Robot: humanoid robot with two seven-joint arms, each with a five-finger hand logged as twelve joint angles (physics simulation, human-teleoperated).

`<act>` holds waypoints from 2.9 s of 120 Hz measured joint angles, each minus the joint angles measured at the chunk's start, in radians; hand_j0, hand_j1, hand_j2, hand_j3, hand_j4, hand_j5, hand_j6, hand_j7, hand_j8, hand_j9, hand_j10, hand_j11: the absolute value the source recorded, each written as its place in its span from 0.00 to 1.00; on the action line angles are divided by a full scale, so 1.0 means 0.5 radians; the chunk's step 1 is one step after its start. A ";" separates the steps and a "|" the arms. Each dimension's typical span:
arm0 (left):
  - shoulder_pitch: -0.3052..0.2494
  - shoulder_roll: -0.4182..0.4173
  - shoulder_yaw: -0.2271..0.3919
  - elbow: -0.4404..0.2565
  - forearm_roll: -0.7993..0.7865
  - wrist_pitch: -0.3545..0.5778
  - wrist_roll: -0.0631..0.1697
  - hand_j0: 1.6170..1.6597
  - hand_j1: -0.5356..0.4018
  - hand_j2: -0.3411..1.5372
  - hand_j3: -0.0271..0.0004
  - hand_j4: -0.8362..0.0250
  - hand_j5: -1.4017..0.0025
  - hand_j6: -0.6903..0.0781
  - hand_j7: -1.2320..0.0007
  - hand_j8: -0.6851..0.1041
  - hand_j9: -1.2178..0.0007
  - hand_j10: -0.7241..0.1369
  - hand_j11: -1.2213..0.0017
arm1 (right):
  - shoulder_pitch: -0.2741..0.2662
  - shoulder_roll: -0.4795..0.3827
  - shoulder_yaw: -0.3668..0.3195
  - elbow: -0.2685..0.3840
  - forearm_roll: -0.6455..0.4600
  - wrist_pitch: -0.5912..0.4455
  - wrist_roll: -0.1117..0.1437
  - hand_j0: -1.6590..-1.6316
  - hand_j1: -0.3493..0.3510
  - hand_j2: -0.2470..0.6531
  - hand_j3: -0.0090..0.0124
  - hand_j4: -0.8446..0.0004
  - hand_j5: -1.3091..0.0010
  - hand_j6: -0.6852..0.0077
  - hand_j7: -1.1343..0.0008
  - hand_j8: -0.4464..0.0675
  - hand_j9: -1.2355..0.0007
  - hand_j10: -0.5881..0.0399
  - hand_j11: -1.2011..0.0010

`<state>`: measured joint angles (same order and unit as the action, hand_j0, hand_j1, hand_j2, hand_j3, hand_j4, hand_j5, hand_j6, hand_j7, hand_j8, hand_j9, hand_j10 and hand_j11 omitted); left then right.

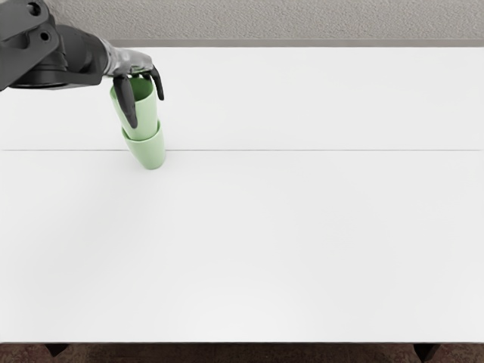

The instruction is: Pick up cup and place in cup with left hand

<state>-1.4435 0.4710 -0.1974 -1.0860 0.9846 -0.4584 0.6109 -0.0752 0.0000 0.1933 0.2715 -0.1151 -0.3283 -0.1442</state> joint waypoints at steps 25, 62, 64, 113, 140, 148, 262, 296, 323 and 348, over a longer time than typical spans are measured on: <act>0.017 -0.005 0.000 0.000 0.001 0.001 0.000 0.85 0.45 0.22 0.99 0.39 0.51 0.48 0.45 0.57 0.44 0.46 0.44 | 0.000 0.000 0.000 0.000 0.000 0.000 0.000 0.04 0.05 0.27 0.42 0.97 0.97 0.95 0.97 0.81 0.97 0.89 0.97; 0.037 -0.012 0.003 -0.002 0.004 0.077 0.000 0.85 0.45 0.22 0.99 0.39 0.51 0.48 0.45 0.57 0.44 0.47 0.44 | 0.000 0.000 0.000 0.000 0.000 0.000 0.000 0.04 0.05 0.27 0.42 0.97 0.97 0.95 0.97 0.81 0.97 0.89 0.97; 0.039 -0.012 0.003 -0.002 0.004 0.087 0.000 0.84 0.45 0.22 0.99 0.39 0.51 0.48 0.45 0.56 0.44 0.47 0.44 | 0.000 0.000 0.000 0.000 0.000 0.000 0.000 0.04 0.05 0.27 0.42 0.97 0.97 0.95 0.97 0.81 0.97 0.89 0.97; 0.086 -0.017 0.015 -0.001 0.005 0.147 0.000 0.85 0.46 0.22 0.99 0.39 0.51 0.46 0.45 0.55 0.44 0.45 0.44 | 0.000 0.000 0.000 0.000 0.000 0.000 0.000 0.04 0.05 0.27 0.42 0.97 0.97 0.95 0.97 0.81 0.97 0.89 0.97; 0.106 -0.017 0.017 -0.007 0.011 0.213 0.000 0.83 0.45 0.20 0.99 0.37 0.49 0.49 0.43 0.58 0.42 0.47 0.42 | 0.000 0.000 0.000 0.000 0.000 0.000 0.000 0.04 0.05 0.27 0.42 0.97 0.97 0.95 0.97 0.81 0.97 0.89 0.97; 0.119 -0.021 0.017 -0.008 0.013 0.226 0.000 0.82 0.44 0.20 0.99 0.36 0.49 0.50 0.43 0.59 0.42 0.48 0.41 | 0.000 0.000 0.000 0.000 0.000 0.000 0.000 0.04 0.05 0.27 0.42 0.97 0.97 0.95 0.97 0.81 0.97 0.89 0.97; 0.080 -0.246 0.042 -0.006 -0.001 0.269 0.000 0.96 0.93 0.18 0.99 0.95 0.98 0.88 0.98 0.85 0.98 0.82 0.98 | 0.000 0.000 0.000 0.000 0.000 0.000 0.000 0.04 0.05 0.27 0.42 0.97 0.97 0.95 0.97 0.81 0.97 0.89 0.97; 0.087 -0.460 0.035 -0.028 -0.161 0.215 0.000 0.96 0.94 0.18 0.99 0.96 0.99 0.89 1.00 0.86 0.99 0.84 0.99 | 0.000 0.000 0.000 0.000 0.000 0.000 0.000 0.04 0.05 0.27 0.42 0.97 0.97 0.95 0.97 0.81 0.97 0.89 0.97; 0.193 -0.155 -0.128 -0.044 -1.222 -0.216 0.000 0.96 0.94 0.18 0.99 0.97 1.00 0.89 1.00 0.86 1.00 0.84 1.00 | 0.000 0.000 0.000 0.000 0.000 0.000 0.000 0.04 0.05 0.27 0.42 0.97 0.97 0.95 0.97 0.81 0.97 0.89 0.97; 0.461 0.202 -0.180 -0.048 -2.018 -0.293 0.000 0.96 0.94 0.18 0.99 0.97 1.00 0.90 1.00 0.87 1.00 0.84 1.00 | 0.000 0.000 0.000 0.000 0.000 0.000 0.000 0.04 0.05 0.27 0.42 0.97 0.97 0.95 0.97 0.81 0.97 0.89 0.97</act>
<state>-1.2132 0.5720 -0.2876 -1.1100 -0.0243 -0.6050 0.6109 -0.0752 0.0000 0.1933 0.2715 -0.1150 -0.3282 -0.1442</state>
